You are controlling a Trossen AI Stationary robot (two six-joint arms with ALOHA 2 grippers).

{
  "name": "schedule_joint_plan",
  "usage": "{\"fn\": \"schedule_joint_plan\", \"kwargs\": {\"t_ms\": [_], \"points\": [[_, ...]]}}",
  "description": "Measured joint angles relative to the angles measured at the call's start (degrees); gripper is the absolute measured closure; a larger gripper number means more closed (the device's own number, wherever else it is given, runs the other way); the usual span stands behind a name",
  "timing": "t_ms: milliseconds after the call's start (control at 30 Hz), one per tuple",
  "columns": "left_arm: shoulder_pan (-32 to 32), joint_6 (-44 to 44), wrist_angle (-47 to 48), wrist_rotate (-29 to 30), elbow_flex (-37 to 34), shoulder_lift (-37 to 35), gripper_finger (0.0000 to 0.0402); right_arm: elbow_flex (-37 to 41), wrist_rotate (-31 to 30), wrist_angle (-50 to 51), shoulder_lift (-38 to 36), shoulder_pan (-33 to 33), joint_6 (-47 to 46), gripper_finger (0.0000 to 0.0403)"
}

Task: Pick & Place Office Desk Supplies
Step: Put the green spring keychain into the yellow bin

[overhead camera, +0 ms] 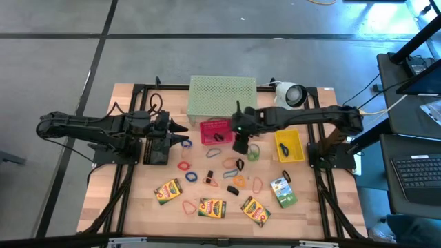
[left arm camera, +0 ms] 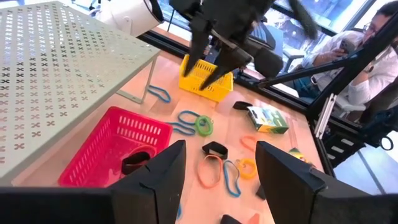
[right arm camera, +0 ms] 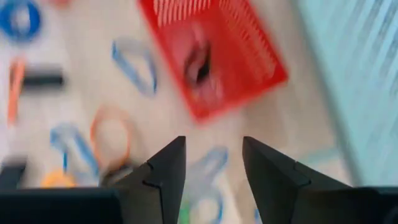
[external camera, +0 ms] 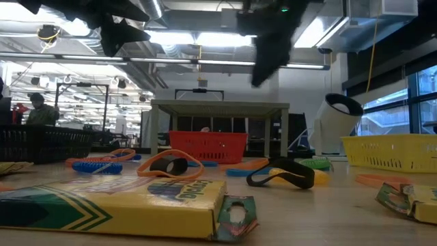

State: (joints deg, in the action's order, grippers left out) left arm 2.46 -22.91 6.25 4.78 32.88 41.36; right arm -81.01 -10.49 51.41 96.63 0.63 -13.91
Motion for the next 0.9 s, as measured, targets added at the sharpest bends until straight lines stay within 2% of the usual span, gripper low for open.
{"fn": "schedule_joint_plan", "kwargs": {"t_ms": [200,367,567,900], "points": [[0.0,0.2,0.0,0.0,0.0,0.0,0.0210,9.7,3.9,1.3,-3.8,4.9,-3.5,0.0243],[0.0,1.4,0.0,0.0,0.0,0.0,0.0210,16.8,5.0,-2.6,-5.8,9.8,-3.7,0.0243],[0.0,1.6,0.0,-0.1,0.0,0.0,0.0210,21.1,5.6,-8.9,-5.0,12.5,-3.4,0.0242],[0.0,1.7,0.0,-0.3,0.0,0.0,0.0210,24.6,4.0,-14.2,-3.0,11.9,1.5,0.0242]]}}
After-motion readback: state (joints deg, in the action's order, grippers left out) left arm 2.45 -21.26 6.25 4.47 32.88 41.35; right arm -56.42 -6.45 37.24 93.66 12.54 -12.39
